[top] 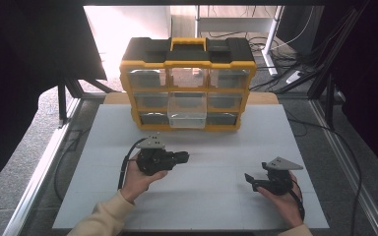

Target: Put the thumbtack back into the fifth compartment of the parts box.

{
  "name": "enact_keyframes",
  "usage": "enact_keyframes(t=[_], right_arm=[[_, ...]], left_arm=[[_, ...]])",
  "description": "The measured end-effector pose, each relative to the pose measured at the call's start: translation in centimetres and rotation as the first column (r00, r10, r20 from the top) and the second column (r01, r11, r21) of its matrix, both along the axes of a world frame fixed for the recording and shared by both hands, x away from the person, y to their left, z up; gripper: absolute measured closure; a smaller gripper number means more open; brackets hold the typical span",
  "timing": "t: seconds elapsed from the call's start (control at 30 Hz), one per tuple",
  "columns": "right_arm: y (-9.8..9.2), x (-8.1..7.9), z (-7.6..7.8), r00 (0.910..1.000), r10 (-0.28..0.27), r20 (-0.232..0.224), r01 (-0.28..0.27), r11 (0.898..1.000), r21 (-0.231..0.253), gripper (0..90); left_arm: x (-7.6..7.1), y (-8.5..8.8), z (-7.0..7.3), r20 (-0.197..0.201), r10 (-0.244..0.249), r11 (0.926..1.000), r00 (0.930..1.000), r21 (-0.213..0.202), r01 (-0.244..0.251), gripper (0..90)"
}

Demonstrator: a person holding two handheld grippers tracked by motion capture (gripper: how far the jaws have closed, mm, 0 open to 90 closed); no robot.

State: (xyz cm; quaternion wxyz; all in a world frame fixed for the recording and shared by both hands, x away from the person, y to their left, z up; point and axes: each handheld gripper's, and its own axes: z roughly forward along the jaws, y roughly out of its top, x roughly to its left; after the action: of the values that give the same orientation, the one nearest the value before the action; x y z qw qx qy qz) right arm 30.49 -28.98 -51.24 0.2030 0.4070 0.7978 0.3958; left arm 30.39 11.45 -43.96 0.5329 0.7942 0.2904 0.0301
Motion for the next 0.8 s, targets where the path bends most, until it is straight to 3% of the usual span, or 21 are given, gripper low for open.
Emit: enact_keyframes(t=[0.23, 0.47, 0.8], right_arm=[[0.0, 0.0, 0.0, 1.0000, 0.002, 0.000, -0.002, 1.000, -0.002, 18.8], [0.0, 0.0, 0.0, 1.0000, -0.001, -0.002, 0.001, 1.000, -0.005, 18.8], [0.0, 0.1, -0.1, 1.0000, 0.000, -0.008, 0.000, 1.000, -0.009, 18.8]], left_arm=[[1.0, 0.9, 1.1, 0.002, 0.032, 0.9989, 0.9995, -0.035, -0.032, 82.6], [1.9, 1.4, 2.3, 0.030, 0.056, 0.9966, 0.9980, -0.062, -0.054, 82.6], [4.1, 1.3, 4.1, 0.061, 0.097, 0.9937, 0.9935, -0.064, -0.093, 82.6]])
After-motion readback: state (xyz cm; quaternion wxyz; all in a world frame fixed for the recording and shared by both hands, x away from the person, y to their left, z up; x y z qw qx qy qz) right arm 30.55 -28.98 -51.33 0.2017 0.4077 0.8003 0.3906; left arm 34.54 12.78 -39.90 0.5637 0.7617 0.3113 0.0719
